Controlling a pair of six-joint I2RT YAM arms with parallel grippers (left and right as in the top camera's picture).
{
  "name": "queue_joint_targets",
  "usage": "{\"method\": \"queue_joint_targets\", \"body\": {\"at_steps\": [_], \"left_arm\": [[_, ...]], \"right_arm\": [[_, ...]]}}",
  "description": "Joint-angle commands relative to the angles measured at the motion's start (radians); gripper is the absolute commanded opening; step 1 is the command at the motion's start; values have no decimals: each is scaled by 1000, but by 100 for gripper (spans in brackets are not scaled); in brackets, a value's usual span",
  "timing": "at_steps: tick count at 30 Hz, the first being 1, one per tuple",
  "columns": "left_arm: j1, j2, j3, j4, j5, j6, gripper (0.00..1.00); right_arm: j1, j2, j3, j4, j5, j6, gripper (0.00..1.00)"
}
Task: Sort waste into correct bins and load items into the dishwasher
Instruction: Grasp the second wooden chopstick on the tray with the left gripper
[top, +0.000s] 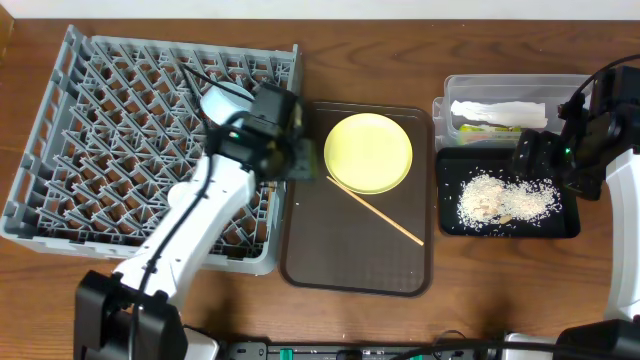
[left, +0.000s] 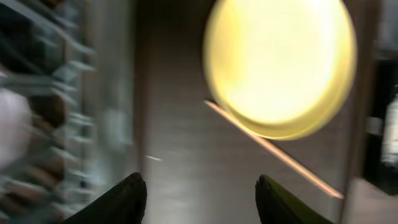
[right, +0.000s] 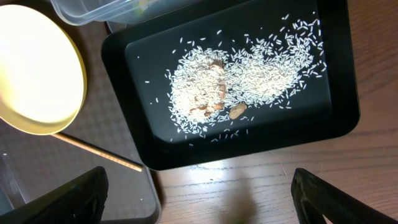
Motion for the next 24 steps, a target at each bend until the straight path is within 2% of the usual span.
{"method": "queue_joint_targets", "body": {"at_steps": [1, 4, 8, 10, 15, 24], "left_arm": [[-104, 39, -18, 10, -13, -296, 61], [-201, 96, -18, 60, -46, -449, 65], [-284, 199, -2, 129, -51, -523, 71], [-301, 253, 18, 127, -51, -530, 74], [-320, 357, 39, 148, -75, -556, 75], [-327, 417, 39, 191, -129, -557, 76]], "right_arm": [[-7, -18, 17, -1, -9, 5, 92], [-7, -18, 17, -1, -9, 5, 92], [-7, -18, 17, -1, -16, 5, 92], [-7, -18, 17, -2, -16, 5, 92], [-7, -18, 17, -2, -16, 5, 92], [-7, -18, 17, -1, -16, 5, 92]]}}
